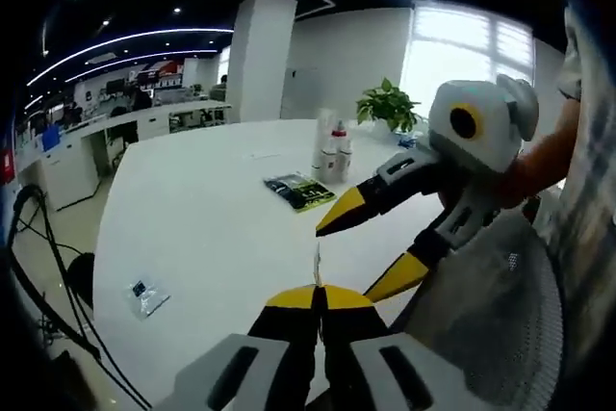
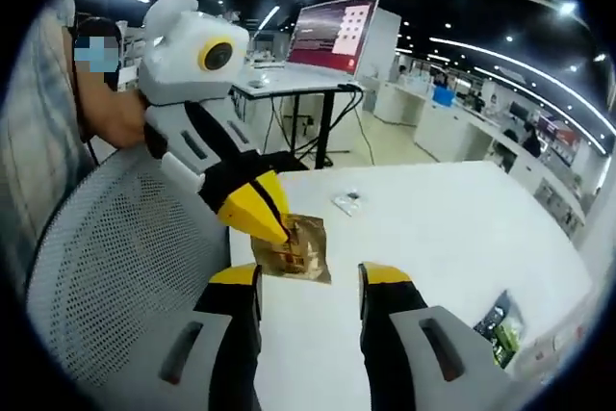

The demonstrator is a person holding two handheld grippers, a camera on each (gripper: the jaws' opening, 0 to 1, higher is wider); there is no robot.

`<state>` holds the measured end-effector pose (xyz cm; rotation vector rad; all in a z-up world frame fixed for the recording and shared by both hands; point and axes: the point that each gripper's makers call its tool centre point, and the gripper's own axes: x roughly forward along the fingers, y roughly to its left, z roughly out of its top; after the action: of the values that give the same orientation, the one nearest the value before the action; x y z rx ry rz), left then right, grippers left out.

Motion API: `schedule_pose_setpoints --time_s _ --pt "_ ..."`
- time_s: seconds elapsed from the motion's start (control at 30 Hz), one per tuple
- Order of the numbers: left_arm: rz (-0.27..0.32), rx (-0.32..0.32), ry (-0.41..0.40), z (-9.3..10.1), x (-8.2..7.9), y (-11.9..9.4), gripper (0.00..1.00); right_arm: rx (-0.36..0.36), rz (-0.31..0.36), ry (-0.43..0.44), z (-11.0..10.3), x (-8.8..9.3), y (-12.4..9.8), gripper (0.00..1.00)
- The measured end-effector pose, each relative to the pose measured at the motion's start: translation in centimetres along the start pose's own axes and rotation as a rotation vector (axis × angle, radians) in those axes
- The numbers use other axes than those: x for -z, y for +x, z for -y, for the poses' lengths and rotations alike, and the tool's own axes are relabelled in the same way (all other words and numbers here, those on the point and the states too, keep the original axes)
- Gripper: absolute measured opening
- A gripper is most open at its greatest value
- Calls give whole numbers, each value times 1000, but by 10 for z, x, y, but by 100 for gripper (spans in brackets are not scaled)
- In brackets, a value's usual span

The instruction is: Arrange the skincare products in the storage area until every visible bottle or jar stands upright without overlapping.

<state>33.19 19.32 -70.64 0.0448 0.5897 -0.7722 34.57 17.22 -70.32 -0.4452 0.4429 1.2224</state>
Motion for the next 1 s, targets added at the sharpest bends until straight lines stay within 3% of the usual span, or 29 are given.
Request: schedule_pose_setpoints --time_s 0.33,0.53,0.57,0.67,0.77,0.93,1.0 --pt "-71 98 198 30 14 6 0 -200 -24 -60 -25 0 -2 39" --pt "-43 122 201 34 9 3 0 -282 -59 -46 -43 7 -5 23" --pt "-47 127 186 34 10 3 0 -266 -54 -51 -42 7 -7 21" --pt "-31 140 171 36 7 1 0 -238 -34 48 -36 7 -14 4" --pt "7 160 132 39 -1 -1 0 -246 26 225 -34 0 -21 0" --pt "23 171 106 42 -5 0 0 -251 40 231 -31 -1 -25 0" --pt "28 175 95 42 -6 0 1 -258 42 274 -30 -2 -26 0"
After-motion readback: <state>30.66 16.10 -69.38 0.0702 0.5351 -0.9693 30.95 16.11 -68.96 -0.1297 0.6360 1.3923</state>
